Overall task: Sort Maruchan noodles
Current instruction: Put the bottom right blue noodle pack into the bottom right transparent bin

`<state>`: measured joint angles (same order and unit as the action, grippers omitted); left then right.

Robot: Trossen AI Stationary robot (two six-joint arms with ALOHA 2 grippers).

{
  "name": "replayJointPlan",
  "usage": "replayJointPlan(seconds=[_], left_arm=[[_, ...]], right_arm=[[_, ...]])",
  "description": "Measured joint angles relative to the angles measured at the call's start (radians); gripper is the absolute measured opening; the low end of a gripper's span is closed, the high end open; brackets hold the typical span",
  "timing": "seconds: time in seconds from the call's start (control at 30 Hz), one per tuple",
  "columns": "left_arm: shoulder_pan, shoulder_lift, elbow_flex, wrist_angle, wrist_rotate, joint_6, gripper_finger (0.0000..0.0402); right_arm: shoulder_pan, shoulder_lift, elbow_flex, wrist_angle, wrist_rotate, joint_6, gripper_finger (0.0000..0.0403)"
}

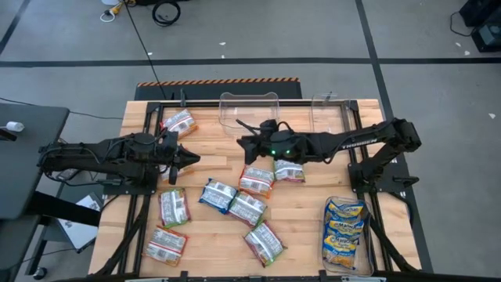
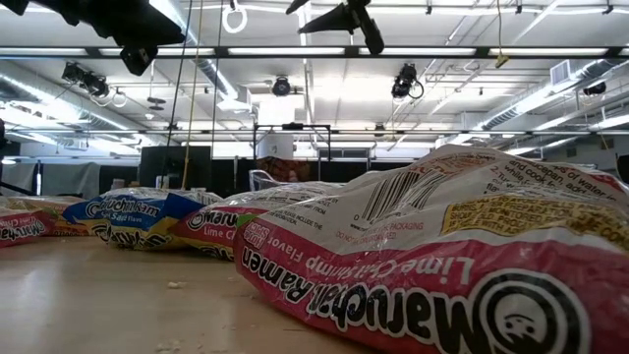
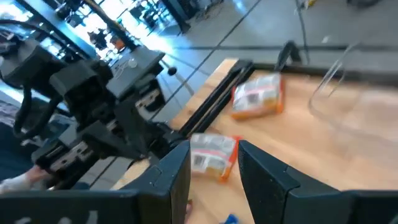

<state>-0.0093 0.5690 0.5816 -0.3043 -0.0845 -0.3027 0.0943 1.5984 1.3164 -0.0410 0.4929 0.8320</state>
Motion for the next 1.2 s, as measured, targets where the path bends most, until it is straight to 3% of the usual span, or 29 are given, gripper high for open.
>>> replayJointPlan(seconds=[0.4,0.77,1.2], left_arm=[[0.000,0.000,0.001,0.000,0.000,0.000,0.0041],[0.000,0.000,0.001,0.001,0.000,0.000,0.0041],[0.000,0.000,0.001,0.000,0.000,0.000,0.0041]], right_arm=[[0.087,0.114,-0.001,-0.039,-0.105,0.203,0.0139],[0.111,0.118,-0.007,-0.039,-0.103,0.293,0.0139],[0.108,0.118,-0.019,-0.052,-0.130,0.285,0.0139]])
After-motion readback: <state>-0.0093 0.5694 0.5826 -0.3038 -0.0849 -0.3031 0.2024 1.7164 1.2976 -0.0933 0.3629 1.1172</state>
